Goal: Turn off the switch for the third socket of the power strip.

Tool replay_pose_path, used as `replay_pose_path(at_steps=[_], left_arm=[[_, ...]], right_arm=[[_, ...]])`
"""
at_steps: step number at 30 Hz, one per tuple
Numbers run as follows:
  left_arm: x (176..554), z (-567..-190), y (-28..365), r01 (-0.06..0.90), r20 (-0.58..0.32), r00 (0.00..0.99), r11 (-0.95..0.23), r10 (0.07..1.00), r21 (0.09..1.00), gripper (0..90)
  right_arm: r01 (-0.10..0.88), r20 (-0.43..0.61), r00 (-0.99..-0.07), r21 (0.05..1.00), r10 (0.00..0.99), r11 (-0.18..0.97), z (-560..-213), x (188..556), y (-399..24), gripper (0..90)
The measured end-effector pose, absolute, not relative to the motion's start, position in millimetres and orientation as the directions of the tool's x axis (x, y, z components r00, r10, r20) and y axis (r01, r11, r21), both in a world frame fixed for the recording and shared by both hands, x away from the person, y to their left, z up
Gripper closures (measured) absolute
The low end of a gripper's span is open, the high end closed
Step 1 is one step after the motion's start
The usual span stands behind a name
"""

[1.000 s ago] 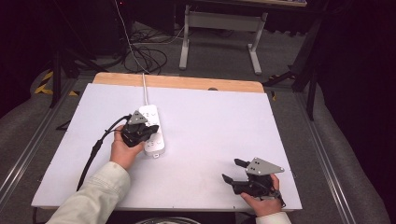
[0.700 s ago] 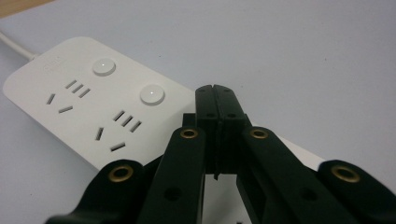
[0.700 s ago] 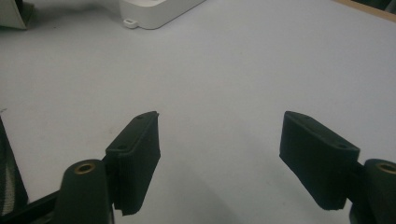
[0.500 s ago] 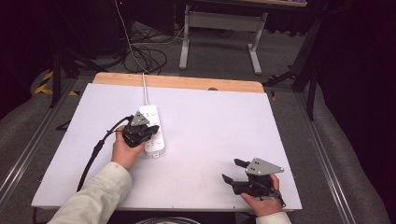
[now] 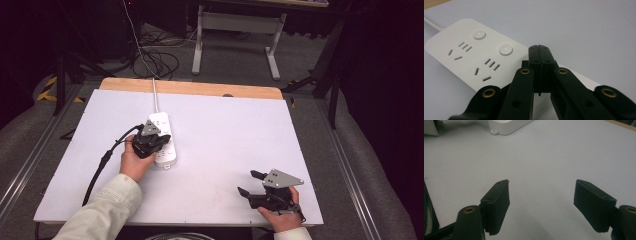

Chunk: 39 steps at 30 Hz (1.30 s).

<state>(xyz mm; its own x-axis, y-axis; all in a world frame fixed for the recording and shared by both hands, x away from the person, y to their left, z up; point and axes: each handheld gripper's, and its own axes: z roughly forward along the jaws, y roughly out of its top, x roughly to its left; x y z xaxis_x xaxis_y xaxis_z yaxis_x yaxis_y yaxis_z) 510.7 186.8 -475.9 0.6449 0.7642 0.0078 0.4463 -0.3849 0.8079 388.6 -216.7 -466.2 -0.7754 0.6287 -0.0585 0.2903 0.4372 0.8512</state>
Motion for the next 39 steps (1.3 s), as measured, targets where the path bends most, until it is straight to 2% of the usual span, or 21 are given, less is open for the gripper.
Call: replay_pose_path(at_steps=[12, 39], left_arm=[[510.2, -475.4, 186.0, 0.461, -0.001, 0.635, -0.378, 0.773, 0.803, 90.0], [509.1, -471.6, 181.4, 0.47, 0.042, 0.614, -0.409, 0.788, 0.782, 90.0]], right_arm=[[0.291, -0.06, -0.777, 0.849, 0.627, 0.441, -466.4, 388.3, -216.2, 29.5], [0.295, -0.056, -0.778, 0.847, 0.626, 0.442, -466.9, 388.3, -216.2, 29.5]])
